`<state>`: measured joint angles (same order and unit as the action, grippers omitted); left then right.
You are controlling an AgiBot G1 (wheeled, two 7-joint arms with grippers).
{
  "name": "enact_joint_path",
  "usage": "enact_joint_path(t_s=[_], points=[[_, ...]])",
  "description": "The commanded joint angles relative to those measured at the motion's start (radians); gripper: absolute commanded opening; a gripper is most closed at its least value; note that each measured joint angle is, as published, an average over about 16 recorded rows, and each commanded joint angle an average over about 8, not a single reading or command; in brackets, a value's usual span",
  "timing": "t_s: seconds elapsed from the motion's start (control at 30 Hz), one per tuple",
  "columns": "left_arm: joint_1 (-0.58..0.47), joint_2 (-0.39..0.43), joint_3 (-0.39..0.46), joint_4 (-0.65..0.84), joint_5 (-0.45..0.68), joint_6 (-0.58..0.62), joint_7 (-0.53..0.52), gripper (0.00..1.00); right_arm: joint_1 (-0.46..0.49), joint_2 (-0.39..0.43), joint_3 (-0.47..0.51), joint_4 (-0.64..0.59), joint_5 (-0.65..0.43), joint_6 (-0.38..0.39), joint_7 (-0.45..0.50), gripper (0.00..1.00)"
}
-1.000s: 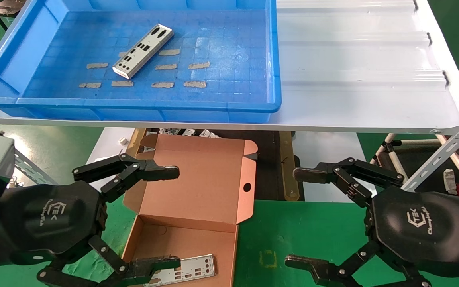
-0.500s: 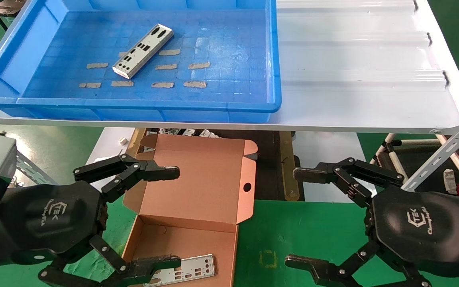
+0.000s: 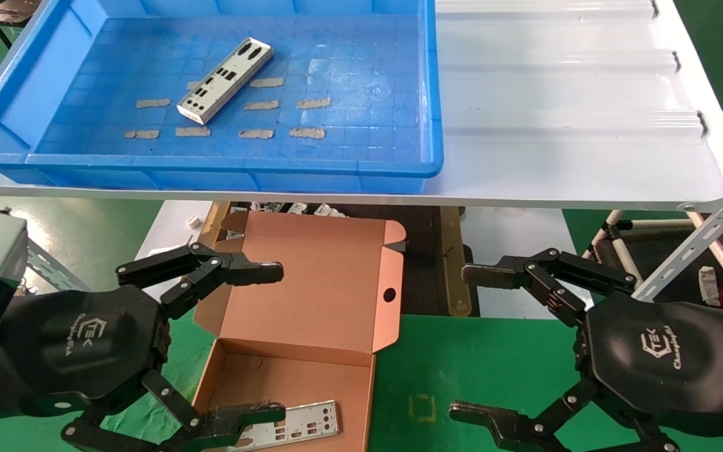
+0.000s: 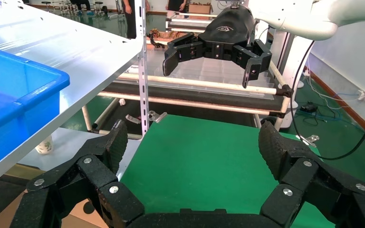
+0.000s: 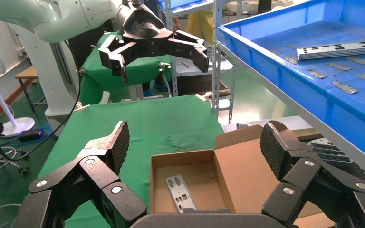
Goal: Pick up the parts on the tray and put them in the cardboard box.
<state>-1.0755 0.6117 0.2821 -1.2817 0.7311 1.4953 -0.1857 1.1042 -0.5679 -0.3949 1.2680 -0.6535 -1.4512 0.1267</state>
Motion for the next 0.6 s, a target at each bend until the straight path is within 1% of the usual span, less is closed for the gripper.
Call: enact_joint_path(t_s=[0.03,0.6], points=[[0.0,0.0,0.0,0.0,0.0,0.0,0.0,1.0,0.0,0.0,0.0,0.0,0.0,0.0,0.0,1.0],[-0.001,0.0,0.001,0.001,0.0,0.0,0.0,1.0,0.0,0.0,0.0,0.0,0.0,0.0,0.0,1.0]])
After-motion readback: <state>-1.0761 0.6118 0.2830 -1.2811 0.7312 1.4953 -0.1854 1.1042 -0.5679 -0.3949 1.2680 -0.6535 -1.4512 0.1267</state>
